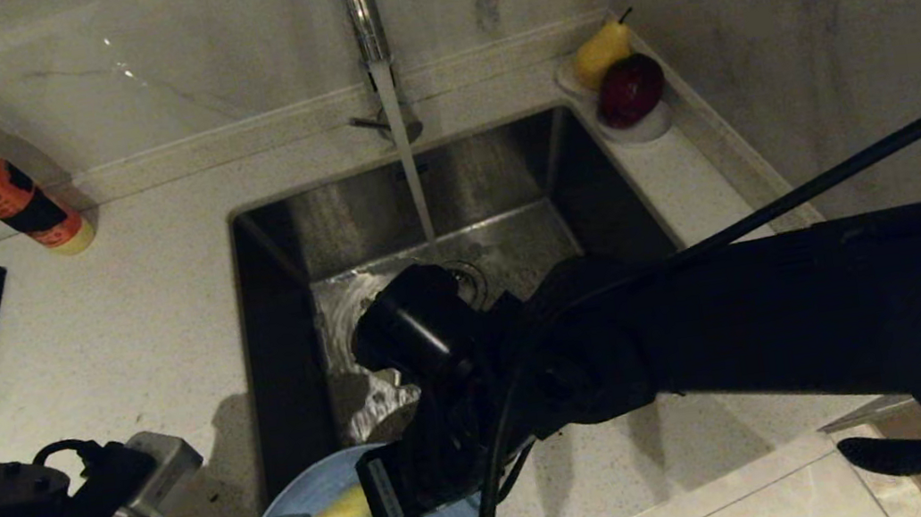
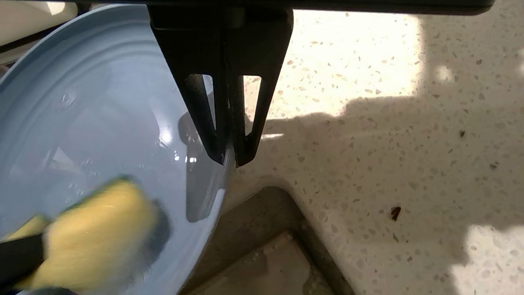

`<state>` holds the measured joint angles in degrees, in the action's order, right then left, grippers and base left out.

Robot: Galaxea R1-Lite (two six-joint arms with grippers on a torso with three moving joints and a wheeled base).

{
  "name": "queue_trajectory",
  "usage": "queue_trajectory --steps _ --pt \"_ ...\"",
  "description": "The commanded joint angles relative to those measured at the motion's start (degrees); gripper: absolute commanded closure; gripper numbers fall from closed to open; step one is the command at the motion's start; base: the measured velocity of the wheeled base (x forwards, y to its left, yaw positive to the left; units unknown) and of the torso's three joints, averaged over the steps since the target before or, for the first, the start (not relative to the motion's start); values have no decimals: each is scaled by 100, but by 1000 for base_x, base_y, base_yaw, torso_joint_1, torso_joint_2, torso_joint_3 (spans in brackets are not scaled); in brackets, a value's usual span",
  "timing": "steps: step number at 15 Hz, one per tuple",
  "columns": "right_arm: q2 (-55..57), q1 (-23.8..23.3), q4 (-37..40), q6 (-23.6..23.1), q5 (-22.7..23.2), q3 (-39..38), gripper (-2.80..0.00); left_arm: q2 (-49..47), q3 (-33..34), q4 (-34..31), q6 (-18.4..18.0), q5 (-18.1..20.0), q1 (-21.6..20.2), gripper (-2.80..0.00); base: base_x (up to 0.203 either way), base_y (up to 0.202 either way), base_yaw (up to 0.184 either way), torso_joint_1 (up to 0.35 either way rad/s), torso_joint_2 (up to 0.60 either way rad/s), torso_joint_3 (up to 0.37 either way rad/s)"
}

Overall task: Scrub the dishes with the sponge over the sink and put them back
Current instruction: Wipe the plate

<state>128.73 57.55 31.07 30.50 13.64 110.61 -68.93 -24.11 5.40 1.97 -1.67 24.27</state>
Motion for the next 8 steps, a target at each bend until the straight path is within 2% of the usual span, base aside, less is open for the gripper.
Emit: queue_trajectory --steps 1,8 --pt "-221 -22 157 17 -2 -30 0 28 12 5 40 0 -1 0 0 0 0 0 0 0" --pt "-650 -25 882 11 22 -101 0 46 91 21 50 0 -1 0 0 0 0 0 0 0"
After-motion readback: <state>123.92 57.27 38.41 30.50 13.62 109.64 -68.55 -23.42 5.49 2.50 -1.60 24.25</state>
